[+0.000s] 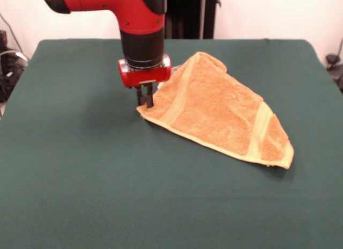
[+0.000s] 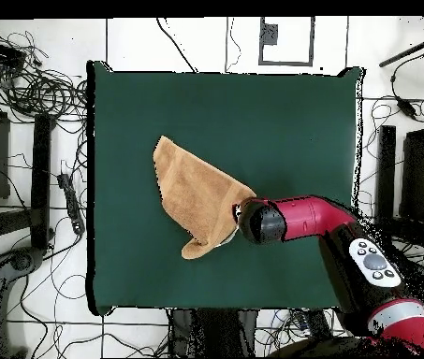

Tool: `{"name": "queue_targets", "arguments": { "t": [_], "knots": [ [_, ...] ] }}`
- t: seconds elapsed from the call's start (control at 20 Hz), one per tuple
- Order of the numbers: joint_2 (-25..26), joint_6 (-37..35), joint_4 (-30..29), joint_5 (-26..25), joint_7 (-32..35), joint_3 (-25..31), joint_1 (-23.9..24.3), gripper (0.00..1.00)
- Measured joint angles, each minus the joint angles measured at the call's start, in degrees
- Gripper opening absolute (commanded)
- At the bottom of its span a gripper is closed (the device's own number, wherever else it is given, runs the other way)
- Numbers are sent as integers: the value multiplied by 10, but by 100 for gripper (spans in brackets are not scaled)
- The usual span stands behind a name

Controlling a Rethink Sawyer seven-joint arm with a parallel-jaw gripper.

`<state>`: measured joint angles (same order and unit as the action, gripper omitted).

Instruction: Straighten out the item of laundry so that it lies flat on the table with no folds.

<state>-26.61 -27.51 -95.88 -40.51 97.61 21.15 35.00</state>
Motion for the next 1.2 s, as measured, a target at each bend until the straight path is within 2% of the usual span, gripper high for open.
{"name": "queue_targets", "arguments": {
  "t": [0.6,1.2],
  "knots": [
    [-3,3,-1,-21,0,3,-2,0],
    [-13,4,-2,-88,0,9,-17,0]
  ]
}}
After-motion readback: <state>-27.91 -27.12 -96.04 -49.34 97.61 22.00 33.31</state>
